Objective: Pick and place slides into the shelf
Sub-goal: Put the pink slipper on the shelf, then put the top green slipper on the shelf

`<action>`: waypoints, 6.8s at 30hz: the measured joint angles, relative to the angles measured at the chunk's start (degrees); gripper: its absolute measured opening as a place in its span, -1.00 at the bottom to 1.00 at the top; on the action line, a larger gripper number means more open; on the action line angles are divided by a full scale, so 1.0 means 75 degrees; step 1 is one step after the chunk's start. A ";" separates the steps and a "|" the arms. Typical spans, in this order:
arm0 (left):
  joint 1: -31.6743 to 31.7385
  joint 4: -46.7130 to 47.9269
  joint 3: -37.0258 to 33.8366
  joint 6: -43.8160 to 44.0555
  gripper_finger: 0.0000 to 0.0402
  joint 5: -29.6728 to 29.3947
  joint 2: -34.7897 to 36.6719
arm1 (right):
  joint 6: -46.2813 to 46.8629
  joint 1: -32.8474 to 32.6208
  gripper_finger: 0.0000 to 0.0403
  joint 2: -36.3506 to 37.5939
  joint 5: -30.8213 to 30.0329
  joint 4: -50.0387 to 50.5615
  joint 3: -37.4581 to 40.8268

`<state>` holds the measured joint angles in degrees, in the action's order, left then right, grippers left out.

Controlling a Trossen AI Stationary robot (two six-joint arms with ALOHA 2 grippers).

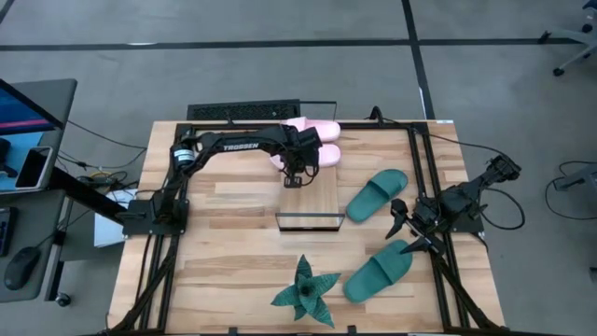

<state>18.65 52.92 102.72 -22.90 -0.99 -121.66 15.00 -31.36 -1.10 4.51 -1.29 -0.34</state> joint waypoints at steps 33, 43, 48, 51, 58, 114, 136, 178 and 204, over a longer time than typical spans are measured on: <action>0.0294 -0.0450 0.0000 -0.0178 -1.00 -0.0630 -0.0048 | 0.0000 -0.0001 0.26 0.0000 -0.0002 -0.0001 0.0000; 0.0318 -0.0396 0.0000 -0.0262 -1.00 -0.0426 -0.0048 | 0.0000 -0.0001 0.26 0.0000 -0.0001 0.0000 0.0001; 0.0318 -0.0325 0.0000 -0.0396 -1.00 -0.0387 -0.0048 | 0.0000 0.0001 0.26 0.0000 -0.0002 0.0001 0.0000; 0.0318 -0.0318 0.0000 -0.0396 -1.00 -0.0380 -0.0048 | 0.0000 0.0001 0.26 0.0000 -0.0002 -0.0001 0.0000; 0.0306 -0.0308 0.0000 -0.0394 -1.00 -0.0279 -0.0048 | 0.0001 0.0000 0.26 0.0000 -0.0002 0.0000 0.0000; 0.0187 0.0018 0.0705 -0.0446 -1.00 -0.0172 -0.0036 | 0.0000 0.0001 0.26 0.0000 0.0000 0.0001 0.0001; 0.0174 0.0055 0.0705 -0.0349 -1.00 -0.0162 -0.0036 | 0.0000 0.0000 0.26 -0.0001 -0.0002 0.0001 0.0001; 0.0607 0.0364 0.3465 -0.0023 -1.00 0.0668 0.1855 | 0.0001 -0.0001 0.26 -0.0003 -0.0003 0.0000 0.0001; 0.0012 -0.0597 -0.2294 0.1411 -1.00 0.3385 0.5730 | 0.0000 0.0001 0.26 -0.0003 -0.0002 -0.0001 0.0002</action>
<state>18.74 48.45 85.51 -12.31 24.39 -78.68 15.00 -31.35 -1.13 4.49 -1.30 -0.32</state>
